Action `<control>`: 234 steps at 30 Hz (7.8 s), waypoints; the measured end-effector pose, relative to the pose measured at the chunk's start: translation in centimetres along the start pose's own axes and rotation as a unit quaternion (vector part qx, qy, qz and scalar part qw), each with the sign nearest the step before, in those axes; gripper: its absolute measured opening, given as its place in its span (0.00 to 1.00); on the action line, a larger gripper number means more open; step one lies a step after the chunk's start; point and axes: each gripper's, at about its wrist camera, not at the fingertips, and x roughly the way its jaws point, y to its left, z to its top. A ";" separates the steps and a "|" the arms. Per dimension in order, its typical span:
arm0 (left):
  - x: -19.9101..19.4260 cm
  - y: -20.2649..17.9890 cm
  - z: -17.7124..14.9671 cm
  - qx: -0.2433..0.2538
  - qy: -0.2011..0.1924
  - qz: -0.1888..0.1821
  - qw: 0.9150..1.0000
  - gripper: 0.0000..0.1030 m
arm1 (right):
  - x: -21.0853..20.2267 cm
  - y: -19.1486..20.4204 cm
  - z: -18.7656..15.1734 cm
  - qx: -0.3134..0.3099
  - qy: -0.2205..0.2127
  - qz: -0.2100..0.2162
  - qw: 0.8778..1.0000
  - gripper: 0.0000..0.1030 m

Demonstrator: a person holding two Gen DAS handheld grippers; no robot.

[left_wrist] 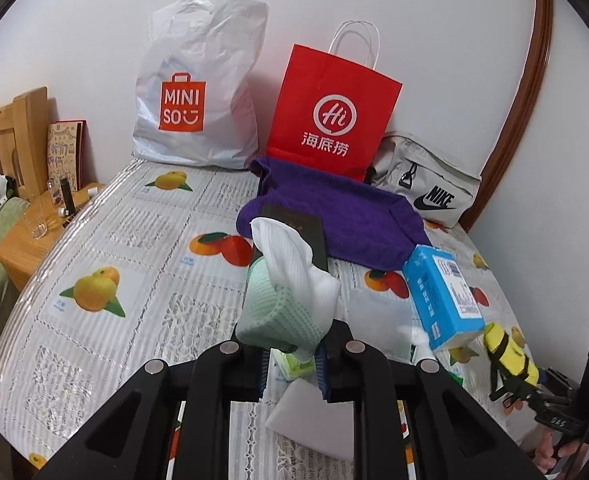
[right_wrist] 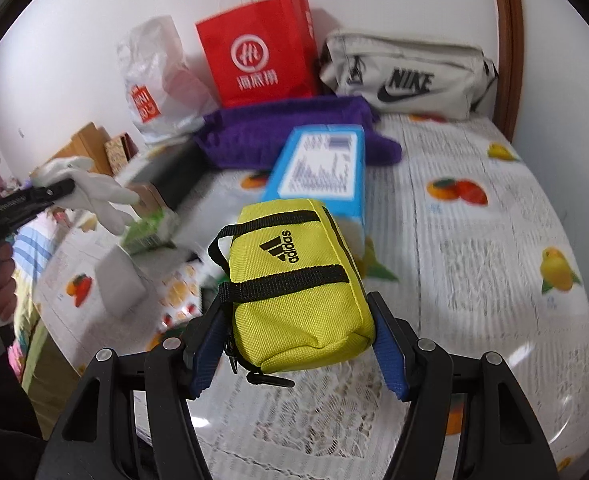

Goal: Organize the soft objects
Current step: 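Carry the gloves in the left tool and the pouch in the right tool onto the purple towel, then open the left tool to drop the gloves while the right tool releases the pouch on the towel, then move the left tool to the white sponge while the right tool reaches the black watch strap, then close the left tool on the white sponge while the right tool grips the black watch strap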

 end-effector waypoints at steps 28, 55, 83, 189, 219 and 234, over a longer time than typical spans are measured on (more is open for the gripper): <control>5.9 -0.6 9.0 -0.003 0.011 0.034 0.999 0.17 | 6.9 -0.4 15.2 -0.010 -0.034 -0.013 0.999 0.64; 17.7 -3.0 15.5 0.019 0.049 -0.005 0.999 0.17 | 17.9 -4.1 22.3 -0.003 0.003 -0.042 0.999 0.64; 29.4 -4.2 16.0 0.028 0.168 -0.009 0.985 0.22 | 26.5 -3.9 23.6 -0.048 0.102 -0.030 0.993 0.68; 7.7 -0.1 -7.5 0.052 0.116 -0.030 0.991 0.81 | 10.1 5.5 -0.6 -0.103 0.054 -0.014 0.993 0.23; 6.9 1.4 -7.8 0.009 0.115 -0.050 0.992 0.46 | 6.0 4.0 -1.9 -0.080 0.038 -0.007 0.996 0.20; 6.1 0.8 -7.2 0.030 0.116 -0.050 0.992 0.68 | 5.4 3.7 -4.5 -0.075 0.044 -0.019 0.996 0.20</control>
